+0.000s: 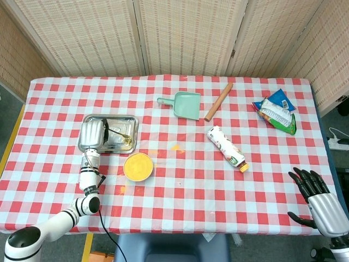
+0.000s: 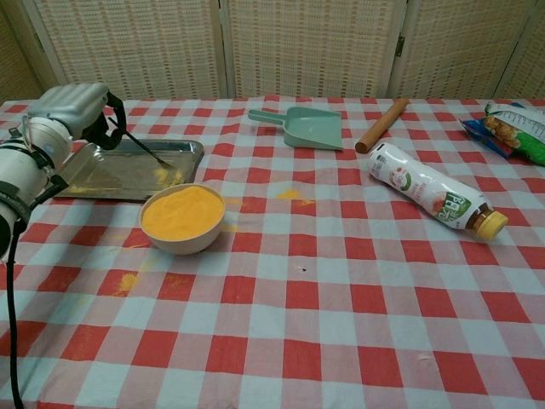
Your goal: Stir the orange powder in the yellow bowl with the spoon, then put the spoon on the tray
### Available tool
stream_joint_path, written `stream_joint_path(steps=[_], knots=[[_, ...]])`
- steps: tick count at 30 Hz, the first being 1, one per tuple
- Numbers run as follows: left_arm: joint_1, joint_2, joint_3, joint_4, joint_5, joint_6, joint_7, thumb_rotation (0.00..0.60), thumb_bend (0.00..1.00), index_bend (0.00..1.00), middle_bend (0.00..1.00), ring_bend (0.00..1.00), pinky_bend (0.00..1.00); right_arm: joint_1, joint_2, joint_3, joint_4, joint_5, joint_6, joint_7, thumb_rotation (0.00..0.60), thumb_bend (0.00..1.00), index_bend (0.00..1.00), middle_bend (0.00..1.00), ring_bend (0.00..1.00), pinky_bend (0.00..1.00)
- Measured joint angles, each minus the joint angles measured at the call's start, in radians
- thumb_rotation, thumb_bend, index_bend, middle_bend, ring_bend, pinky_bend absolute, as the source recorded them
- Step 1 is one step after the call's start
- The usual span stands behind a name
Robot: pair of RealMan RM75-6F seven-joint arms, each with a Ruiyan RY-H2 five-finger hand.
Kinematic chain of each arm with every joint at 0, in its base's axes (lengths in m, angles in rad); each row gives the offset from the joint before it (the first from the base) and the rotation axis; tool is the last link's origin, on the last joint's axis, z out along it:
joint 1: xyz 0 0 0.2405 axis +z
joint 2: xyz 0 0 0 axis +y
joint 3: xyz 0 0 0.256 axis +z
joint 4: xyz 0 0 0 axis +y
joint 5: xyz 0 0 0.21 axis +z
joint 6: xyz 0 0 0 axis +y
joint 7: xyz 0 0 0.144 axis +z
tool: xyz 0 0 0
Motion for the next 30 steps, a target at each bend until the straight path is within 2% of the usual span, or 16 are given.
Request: stream_joint_path(steps=[3, 8, 13, 19, 24, 26, 28, 30], knots=[[-0.014, -0.03, -0.002, 0.069, -0.029, -0.053, -0.017, 0.6, 0.51, 0.74, 1.0, 1.0, 1.0, -0.002, -0.001, 0.001, 0.004, -0.002, 0.005, 0.002, 0.6, 0.04, 0.0, 0.0, 0.0, 0.0], [-0.023, -0.049, 0.001, 0.106, -0.068, -0.121, -0.004, 0.6, 0.51, 0.37, 1.0, 1.0, 1.0, -0.001, -0.005, -0.001, 0.003, -0.005, 0.002, -0.006, 0.6, 0.04, 0.0, 0.0, 0.0, 0.0], [-0.023, -0.038, 0.001, 0.07, -0.08, -0.123, 0.006, 0.6, 0.5, 0.15, 1.0, 1.0, 1.0, -0.001, -0.009, 0.001, 0.0, 0.002, -0.003, -0.016, 0.6, 0.04, 0.0, 0.0, 0.0, 0.0], [0.003, 0.011, 0.024, -0.042, -0.062, -0.088, 0.017, 0.6, 0.48, 0.04, 1.0, 1.0, 1.0, 0.001, -0.012, -0.001, -0.002, -0.003, -0.008, -0.024, 0.6, 0.04, 0.0, 0.0, 0.0, 0.0], [0.055, 0.091, 0.054, -0.222, -0.011, -0.022, -0.009, 0.6, 0.45, 0.02, 1.0, 0.99, 1.0, -0.001, -0.011, -0.004, -0.002, -0.014, 0.002, -0.021, 0.6, 0.04, 0.0, 0.0, 0.0, 0.0], [0.097, 0.156, 0.086, -0.355, 0.047, 0.021, -0.047, 0.6, 0.44, 0.0, 0.88, 0.86, 0.96, -0.003, -0.012, -0.003, 0.0, -0.014, 0.005, -0.021, 0.6, 0.04, 0.0, 0.0, 0.0, 0.0], [0.128, 0.208, 0.114, -0.452, 0.092, 0.048, -0.076, 0.6, 0.44, 0.0, 0.55, 0.54, 0.73, -0.002, -0.015, -0.001, 0.0, -0.009, 0.002, -0.026, 0.6, 0.04, 0.0, 0.0, 0.0, 0.0], [0.181, 0.301, 0.169, -0.6, 0.176, 0.096, -0.125, 0.6, 0.43, 0.0, 0.29, 0.26, 0.48, -0.002, -0.019, 0.003, 0.0, -0.001, -0.001, -0.037, 0.6, 0.04, 0.0, 0.0, 0.0, 0.0]])
